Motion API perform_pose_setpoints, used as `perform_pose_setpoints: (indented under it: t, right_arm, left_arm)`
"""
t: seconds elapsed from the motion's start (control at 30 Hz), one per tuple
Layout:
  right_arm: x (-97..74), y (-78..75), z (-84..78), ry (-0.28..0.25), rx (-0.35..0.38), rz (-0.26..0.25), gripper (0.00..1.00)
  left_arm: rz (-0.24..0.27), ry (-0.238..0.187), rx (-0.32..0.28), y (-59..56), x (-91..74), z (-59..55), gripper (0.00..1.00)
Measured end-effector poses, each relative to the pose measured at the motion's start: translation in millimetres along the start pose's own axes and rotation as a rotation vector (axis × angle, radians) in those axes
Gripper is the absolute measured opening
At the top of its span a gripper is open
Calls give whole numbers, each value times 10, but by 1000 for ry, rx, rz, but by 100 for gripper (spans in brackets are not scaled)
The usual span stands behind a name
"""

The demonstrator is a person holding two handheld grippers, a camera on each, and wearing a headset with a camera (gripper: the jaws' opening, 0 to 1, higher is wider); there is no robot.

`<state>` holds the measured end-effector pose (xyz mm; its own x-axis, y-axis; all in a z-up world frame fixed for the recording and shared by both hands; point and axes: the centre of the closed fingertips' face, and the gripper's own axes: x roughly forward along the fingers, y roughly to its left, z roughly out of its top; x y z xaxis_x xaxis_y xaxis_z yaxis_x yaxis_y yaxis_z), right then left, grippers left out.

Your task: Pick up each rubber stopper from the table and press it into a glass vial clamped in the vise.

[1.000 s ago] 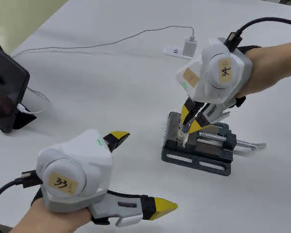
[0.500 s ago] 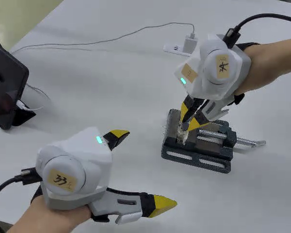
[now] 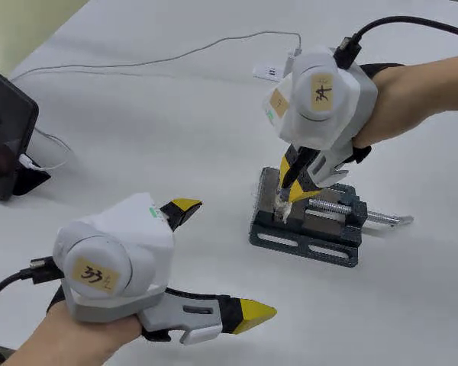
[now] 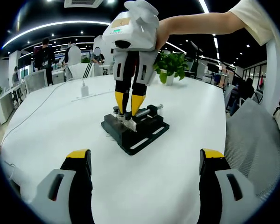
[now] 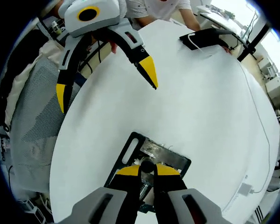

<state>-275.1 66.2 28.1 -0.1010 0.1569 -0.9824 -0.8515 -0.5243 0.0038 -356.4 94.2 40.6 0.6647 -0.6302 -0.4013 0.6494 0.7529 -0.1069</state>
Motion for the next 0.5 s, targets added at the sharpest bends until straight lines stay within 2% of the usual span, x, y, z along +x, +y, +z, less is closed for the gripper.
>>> perform_pose_setpoints:
  t: [0.07, 0.23, 0.5]
  right_arm:
    - [7, -21, 5, -4, 53, -6, 4]
    - [14, -29, 7, 7, 60, 1, 4]
    - [13, -15, -8, 11, 1, 10, 5]
  left_arm:
    - [-4, 0, -1, -12, 7, 1, 96]
    - [-6, 1, 1, -28, 14, 1, 95]
    - [-7, 2, -3, -34, -1, -9, 95]
